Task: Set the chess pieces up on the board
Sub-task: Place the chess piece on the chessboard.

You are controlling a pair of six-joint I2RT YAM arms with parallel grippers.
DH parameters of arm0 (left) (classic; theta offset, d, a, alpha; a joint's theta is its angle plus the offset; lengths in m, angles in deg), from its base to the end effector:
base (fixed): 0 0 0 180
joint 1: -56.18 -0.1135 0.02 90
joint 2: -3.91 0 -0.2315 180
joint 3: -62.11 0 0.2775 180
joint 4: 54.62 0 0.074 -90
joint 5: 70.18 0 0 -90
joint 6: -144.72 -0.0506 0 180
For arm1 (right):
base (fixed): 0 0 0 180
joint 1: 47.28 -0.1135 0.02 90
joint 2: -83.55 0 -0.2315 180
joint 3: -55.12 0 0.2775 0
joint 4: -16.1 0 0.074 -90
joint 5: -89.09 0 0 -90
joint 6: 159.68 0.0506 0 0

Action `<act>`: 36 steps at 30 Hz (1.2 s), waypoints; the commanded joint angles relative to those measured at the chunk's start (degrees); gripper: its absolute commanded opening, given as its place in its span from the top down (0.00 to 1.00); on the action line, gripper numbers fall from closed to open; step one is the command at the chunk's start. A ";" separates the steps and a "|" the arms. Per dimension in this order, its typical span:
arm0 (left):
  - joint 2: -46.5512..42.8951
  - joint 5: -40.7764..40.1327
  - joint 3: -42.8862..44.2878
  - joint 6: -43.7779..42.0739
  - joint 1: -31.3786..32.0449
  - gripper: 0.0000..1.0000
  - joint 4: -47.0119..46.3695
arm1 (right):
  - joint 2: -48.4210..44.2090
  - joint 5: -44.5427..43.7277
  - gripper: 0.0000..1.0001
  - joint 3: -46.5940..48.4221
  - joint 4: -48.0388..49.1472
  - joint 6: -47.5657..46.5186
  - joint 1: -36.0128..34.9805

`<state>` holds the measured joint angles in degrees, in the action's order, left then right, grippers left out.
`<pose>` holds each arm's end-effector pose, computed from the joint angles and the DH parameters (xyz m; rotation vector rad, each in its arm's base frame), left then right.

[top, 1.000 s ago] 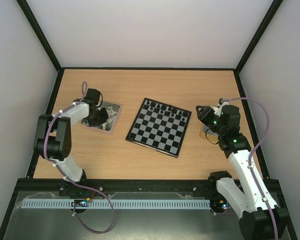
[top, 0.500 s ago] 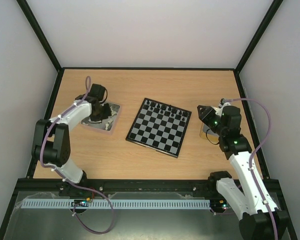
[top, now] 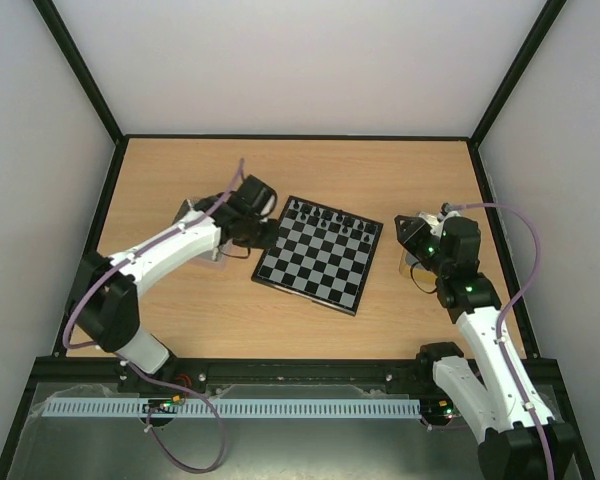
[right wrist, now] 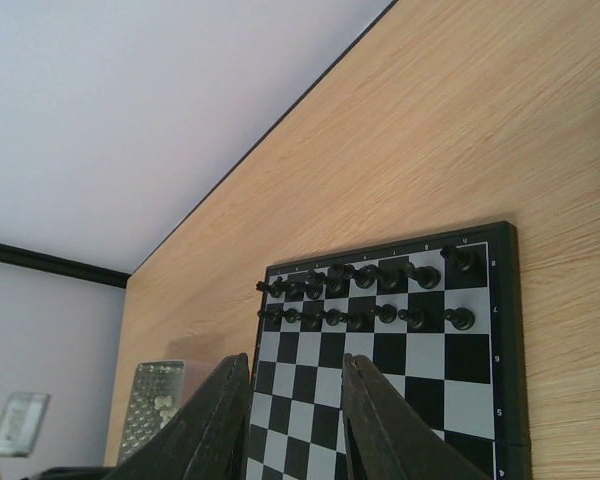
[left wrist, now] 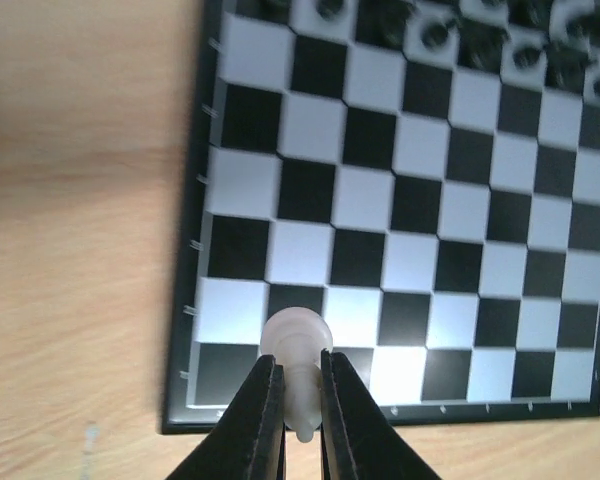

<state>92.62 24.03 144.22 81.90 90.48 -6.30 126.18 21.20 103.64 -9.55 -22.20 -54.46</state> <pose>0.2969 -0.2071 0.2112 0.1921 2.5996 -0.5034 0.2352 0.0488 0.2579 0.4317 1.9756 0.9946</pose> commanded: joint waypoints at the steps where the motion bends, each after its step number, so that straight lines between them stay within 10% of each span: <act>1: 4.23 1.86 2.47 -0.45 5.18 0.98 2.98 | -1.21 -0.66 0.74 -0.88 1.65 0.92 0.07; 36: 20.70 -3.06 8.74 -1.42 12.72 0.95 6.33 | -1.51 -1.80 0.72 -2.17 1.35 0.77 0.06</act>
<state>112.40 22.17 151.58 80.74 102.83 -2.46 125.13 20.02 102.24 -9.38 -21.61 -54.46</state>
